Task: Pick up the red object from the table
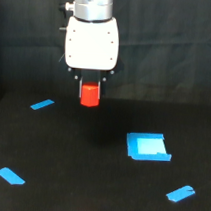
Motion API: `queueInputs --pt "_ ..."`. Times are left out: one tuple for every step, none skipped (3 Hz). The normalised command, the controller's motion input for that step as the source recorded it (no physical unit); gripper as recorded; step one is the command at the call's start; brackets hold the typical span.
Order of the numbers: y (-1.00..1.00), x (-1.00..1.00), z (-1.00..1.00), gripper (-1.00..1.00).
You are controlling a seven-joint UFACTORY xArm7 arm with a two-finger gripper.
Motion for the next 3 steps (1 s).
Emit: queueInputs --pt "-0.06 0.00 0.00 -1.00" --pt "0.01 -0.07 -0.01 -1.00" --pt "0.03 0.02 0.06 -1.00"
